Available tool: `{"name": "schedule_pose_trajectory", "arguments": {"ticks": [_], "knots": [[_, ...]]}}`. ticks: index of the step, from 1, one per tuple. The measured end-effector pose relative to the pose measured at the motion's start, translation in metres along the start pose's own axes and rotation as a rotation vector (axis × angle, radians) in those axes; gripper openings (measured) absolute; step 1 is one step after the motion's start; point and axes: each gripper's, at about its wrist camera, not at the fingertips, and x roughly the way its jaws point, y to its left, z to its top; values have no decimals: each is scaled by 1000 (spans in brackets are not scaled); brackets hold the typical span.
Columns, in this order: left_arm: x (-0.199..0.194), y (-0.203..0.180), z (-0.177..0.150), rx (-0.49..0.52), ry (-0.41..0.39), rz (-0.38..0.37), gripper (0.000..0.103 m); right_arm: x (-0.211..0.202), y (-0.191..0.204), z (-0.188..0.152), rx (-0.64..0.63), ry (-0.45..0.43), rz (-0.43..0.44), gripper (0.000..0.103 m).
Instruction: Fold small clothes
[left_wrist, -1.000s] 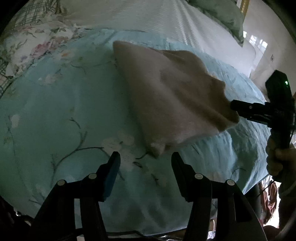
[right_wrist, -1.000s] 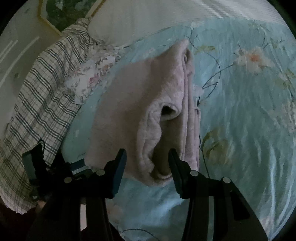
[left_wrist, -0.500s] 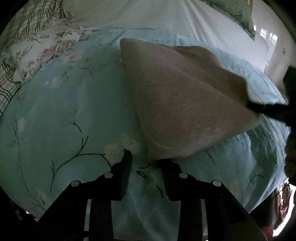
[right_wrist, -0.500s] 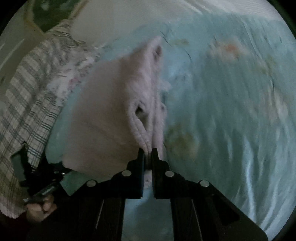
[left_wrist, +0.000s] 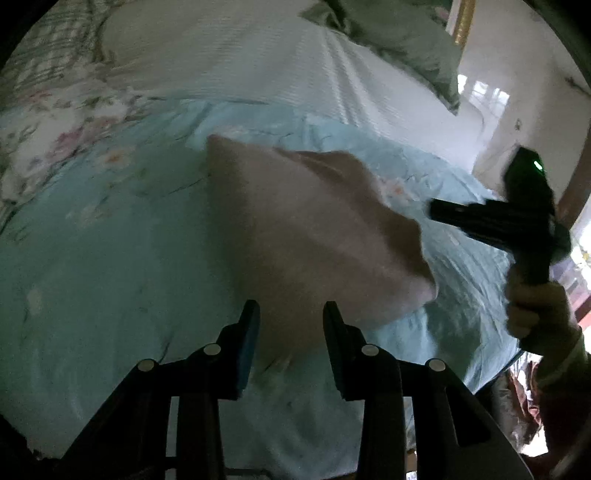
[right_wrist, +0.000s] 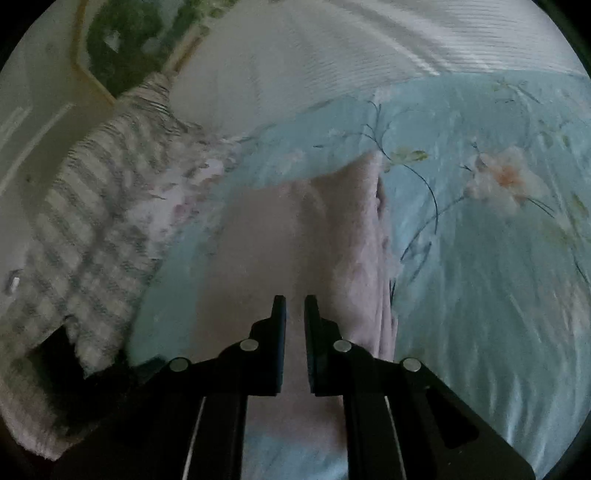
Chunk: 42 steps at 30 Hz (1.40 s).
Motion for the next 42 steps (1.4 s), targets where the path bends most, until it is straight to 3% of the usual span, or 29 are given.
{"name": "schedule_pose_trajectory", "arguments": {"ticks": [7,11,16,20,24,26,28,30,34,42], "knots": [[66,-14,-14,25,129,6,35,70,-39,39,20,40,-159,2],[74,-19,-17,34,98,31,39,74,-44,52,-18,39,-204,2],[78,-29,-15,70,100,60,45,57,-44,53,-3,31,-192,4],[63,-17,-12,37,104,26,44,5,-7,28,-62,-14,-81,5],[41,-9,-12,9,66,-10,44,-23,16,-23,-113,50,-11,6],[36,-6,-14,8,60,-24,44,-13,5,-51,-113,124,-101,6],[41,-4,-20,6,79,-10,44,-3,-20,-65,-65,149,-160,0],[50,-2,-28,3,106,3,44,-6,-40,-67,34,121,-95,0],[55,-4,-33,0,103,15,44,-9,-23,-61,-36,118,-160,0],[54,6,-38,-34,118,6,46,-22,-28,-64,6,101,-168,0]]}}
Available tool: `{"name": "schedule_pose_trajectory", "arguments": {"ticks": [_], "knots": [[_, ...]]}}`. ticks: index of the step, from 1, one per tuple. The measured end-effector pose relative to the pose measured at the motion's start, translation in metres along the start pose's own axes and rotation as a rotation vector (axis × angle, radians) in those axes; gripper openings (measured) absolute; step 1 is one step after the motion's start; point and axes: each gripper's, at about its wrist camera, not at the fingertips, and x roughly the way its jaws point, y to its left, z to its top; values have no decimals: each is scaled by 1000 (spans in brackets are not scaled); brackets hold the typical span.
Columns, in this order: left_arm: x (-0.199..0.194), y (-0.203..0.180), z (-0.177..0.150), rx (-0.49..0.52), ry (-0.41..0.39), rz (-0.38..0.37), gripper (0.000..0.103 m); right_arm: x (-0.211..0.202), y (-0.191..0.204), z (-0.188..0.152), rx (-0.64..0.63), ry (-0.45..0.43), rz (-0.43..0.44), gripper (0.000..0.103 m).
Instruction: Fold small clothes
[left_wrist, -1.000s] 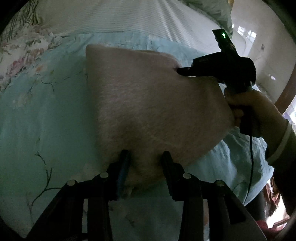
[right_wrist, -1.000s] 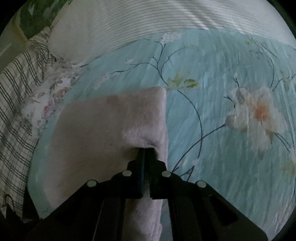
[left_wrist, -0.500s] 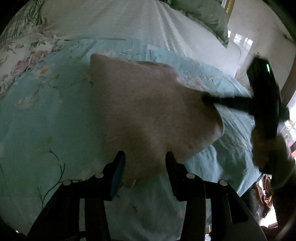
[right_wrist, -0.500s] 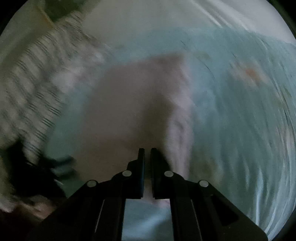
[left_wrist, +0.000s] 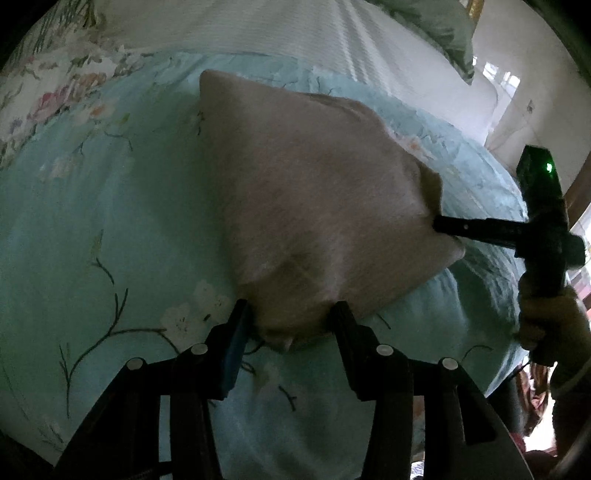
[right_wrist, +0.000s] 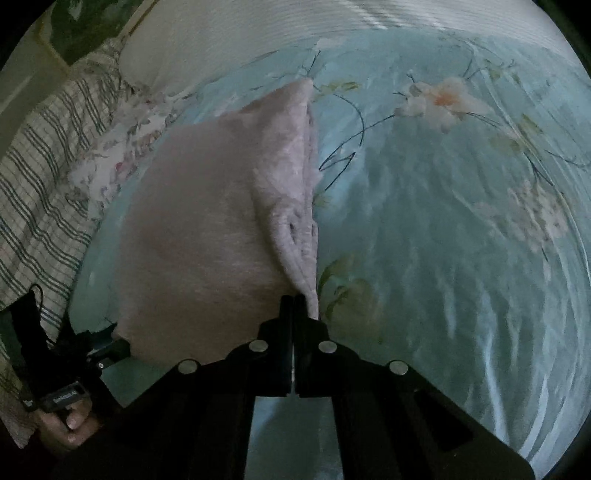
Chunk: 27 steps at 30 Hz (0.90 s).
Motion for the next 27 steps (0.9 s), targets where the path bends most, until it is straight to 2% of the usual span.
{"name": "schedule_pose_trajectory", "arguments": {"ticks": [3,5,7,8,9,12,14,23,24,27], "knots": [[-16,-3,2,-4,-32,-20,41,-20,15,0,-46,-54,15,4],[-28,-8,4,11,-74,-47,41,-21,23,-2,-71,-55,44,4],[-32,-12,6,26,-90,-71,41,-11,23,-4,-93,-31,-6,4],[-30,-14,6,32,-90,-68,41,-3,19,-6,-94,-6,-43,4],[-23,-15,7,38,-78,-54,41,6,12,-10,-80,14,-46,2],[-6,-15,4,49,-44,-60,39,7,0,-10,-30,4,-11,0],[6,-16,2,60,-30,-24,39,7,1,-9,-41,10,-18,0],[6,-21,3,82,-29,20,41,4,-1,-8,-41,10,-15,0],[5,-21,3,81,-28,23,41,0,-1,-10,-40,7,-15,3],[1,-22,3,60,-31,18,41,-11,5,-11,-48,-6,-34,4]]}}
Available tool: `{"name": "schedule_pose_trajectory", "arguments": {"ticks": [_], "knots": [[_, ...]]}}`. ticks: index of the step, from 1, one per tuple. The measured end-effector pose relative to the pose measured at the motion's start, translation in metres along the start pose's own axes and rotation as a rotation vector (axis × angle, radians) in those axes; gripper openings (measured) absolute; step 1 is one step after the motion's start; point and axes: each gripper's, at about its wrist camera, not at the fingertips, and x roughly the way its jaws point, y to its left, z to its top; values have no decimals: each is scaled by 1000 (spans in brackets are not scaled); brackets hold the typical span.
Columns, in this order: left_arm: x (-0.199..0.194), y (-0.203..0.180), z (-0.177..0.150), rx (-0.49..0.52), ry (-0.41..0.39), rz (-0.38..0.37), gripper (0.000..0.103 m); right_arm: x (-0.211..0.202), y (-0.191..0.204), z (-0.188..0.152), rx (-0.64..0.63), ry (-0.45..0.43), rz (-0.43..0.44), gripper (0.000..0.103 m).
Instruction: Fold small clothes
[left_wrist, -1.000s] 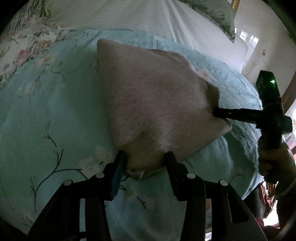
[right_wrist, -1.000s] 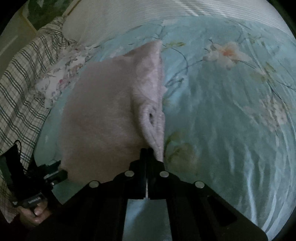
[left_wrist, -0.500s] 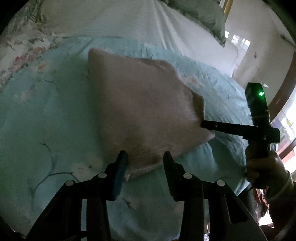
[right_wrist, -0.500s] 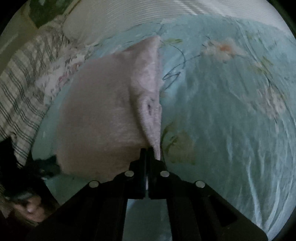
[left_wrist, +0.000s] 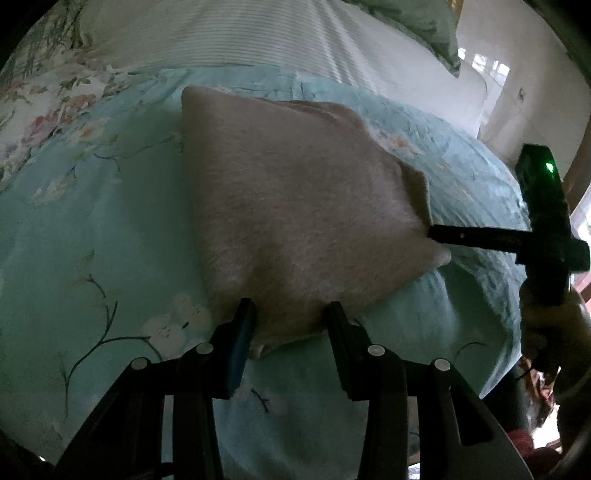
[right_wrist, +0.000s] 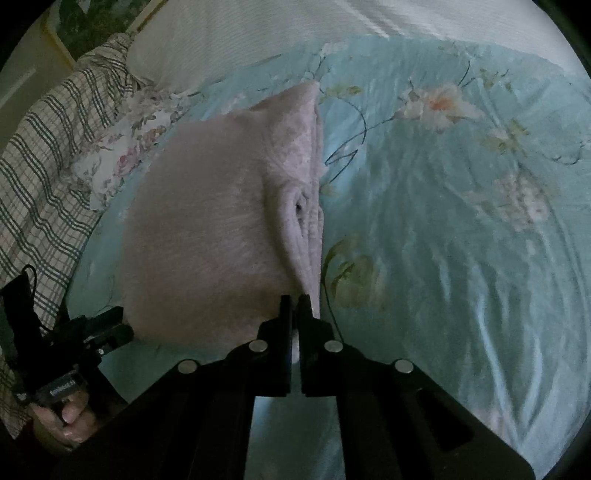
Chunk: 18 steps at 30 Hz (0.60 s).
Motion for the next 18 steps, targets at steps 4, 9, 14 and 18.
{"name": "schedule_pose_trajectory", "arguments": {"ticks": [4,9,14,18], "knots": [[-12,7,-5,-47,1,10,41,-23,10,-6,-9,-30,7,4],[-33,18,-12,-107,-14,60,58,-42,23,-17,-28,-52,12,4],[-51,23,-21,-138,-28,102,79,-47,38,-36,-51,-31,2,10],[-58,19,-31,-113,-18,157,82,-53,51,-56,-87,-23,-23,69]]}}
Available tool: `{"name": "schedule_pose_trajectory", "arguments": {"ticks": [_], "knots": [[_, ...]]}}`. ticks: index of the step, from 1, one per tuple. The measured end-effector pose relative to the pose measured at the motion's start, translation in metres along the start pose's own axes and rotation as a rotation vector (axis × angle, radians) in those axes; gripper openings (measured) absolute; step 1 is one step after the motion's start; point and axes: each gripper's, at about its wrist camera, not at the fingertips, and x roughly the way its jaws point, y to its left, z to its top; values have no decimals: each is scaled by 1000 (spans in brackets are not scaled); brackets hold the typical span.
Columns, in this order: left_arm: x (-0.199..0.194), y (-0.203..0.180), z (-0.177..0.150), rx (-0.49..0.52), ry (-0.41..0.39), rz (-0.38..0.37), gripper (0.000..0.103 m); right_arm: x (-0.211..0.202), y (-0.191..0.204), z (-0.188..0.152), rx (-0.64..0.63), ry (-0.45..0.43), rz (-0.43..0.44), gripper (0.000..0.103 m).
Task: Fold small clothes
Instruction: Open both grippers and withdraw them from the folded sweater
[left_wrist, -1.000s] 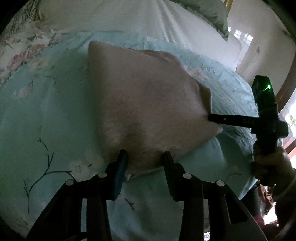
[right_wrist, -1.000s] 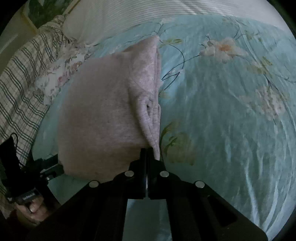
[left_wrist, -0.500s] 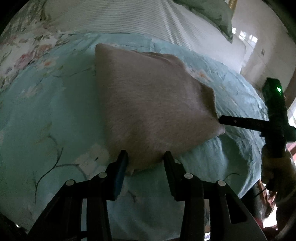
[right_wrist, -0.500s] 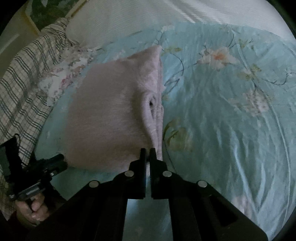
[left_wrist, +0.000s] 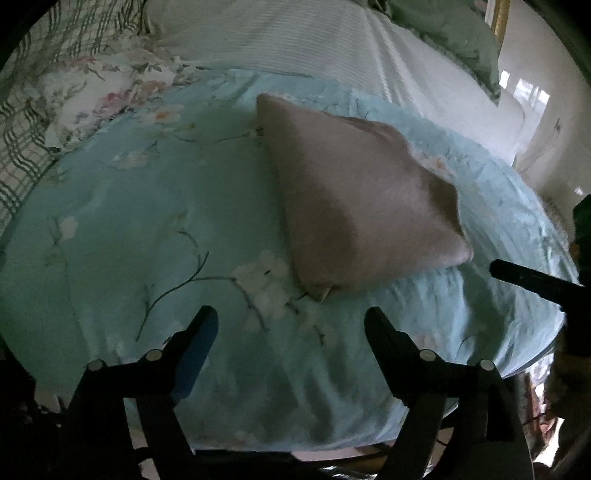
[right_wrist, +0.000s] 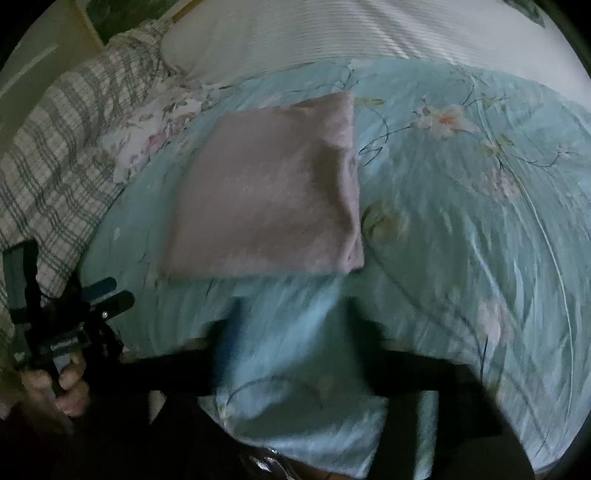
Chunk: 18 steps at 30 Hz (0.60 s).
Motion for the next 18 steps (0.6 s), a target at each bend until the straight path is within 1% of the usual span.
{"name": "schedule_pose_trajectory", "arguments": {"ticks": [3,5,7,11,14,17,18], "knots": [[-1,-2,-10,15,17,23,83,-4,10,-15,-34,21,-14,69],[-3,-1,-19,16,29,29,83,-6,14,-23,-50,35,-29,71],[-3,-1,-25,22,44,20,83,-8,16,-29,-64,41,-46,78],[-7,-6,-34,48,48,56,83,-13,16,-36,-89,52,-81,80],[-15,-8,-34,55,42,82,83,-16,20,-36,-113,62,-103,84],[-23,-10,-26,62,34,116,84,-27,29,-35,-167,39,-125,88],[-27,-11,-23,65,27,123,84,-31,33,-33,-183,29,-128,92]]}}
